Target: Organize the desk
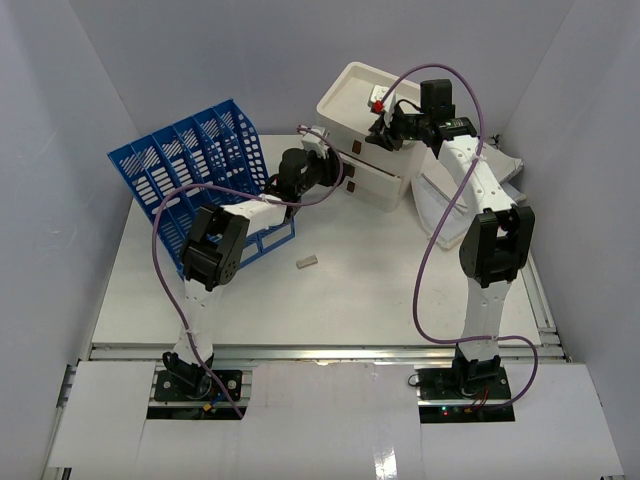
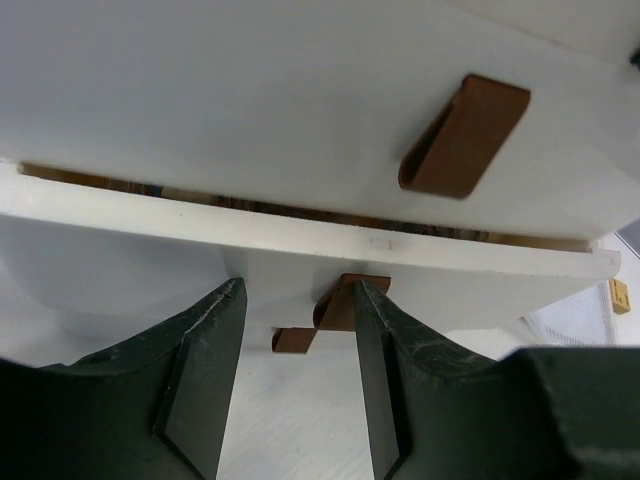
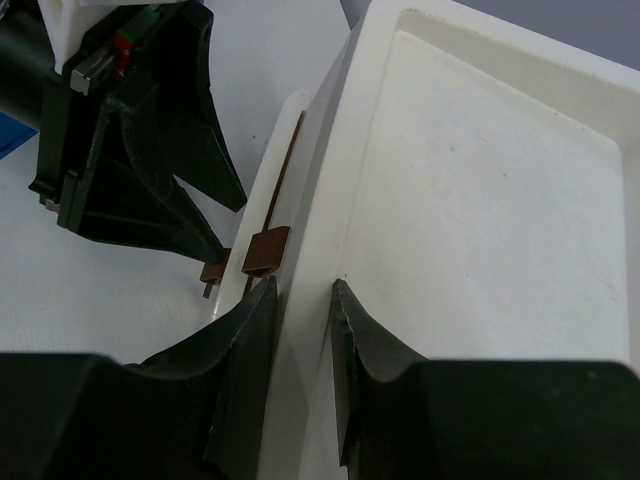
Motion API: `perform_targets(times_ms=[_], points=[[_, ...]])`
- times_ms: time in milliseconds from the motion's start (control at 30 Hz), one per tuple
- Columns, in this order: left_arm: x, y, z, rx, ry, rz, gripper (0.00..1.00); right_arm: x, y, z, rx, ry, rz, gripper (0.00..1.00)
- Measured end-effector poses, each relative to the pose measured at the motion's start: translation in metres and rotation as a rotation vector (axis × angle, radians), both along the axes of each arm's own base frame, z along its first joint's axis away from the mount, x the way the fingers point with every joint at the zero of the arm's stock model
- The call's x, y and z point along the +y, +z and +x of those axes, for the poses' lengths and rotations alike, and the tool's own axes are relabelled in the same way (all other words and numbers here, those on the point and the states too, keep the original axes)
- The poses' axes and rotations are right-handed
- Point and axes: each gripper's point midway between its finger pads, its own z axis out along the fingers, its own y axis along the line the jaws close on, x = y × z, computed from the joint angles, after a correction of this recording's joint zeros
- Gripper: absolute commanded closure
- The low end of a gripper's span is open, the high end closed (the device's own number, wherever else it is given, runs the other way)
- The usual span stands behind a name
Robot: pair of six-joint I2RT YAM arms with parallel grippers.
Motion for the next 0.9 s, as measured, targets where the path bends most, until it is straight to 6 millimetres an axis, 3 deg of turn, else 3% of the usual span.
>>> perform_targets(times_ms=[367,433,567,733,900], points=[[-0.007,0.0,0.015,0.024,0.04,-0.046,0.42,0.0,0.0,0.0,0.004,-0.002,0.001,0.73],[-0.007,0.0,0.015,0.033,0.041,-0.052,0.4,0.0,0.0,0.0,0.005,-0.004,0.002,0.65],[-0.006,-0.001,0.013,0.034,0.042,-0.053,0.31,0.0,0.001,-0.001,0.017,-0.007,0.008,0.41],[0.011,-0.003,-0.01,0.035,0.047,-0.011,0.2,0.006,-0.002,-0.01,0.089,-0.028,0.019,0.17],[0.029,0.034,-0.046,-0.027,0.024,0.003,0.18,0.004,0.002,-0.016,0.148,-0.112,0.027,0.08]])
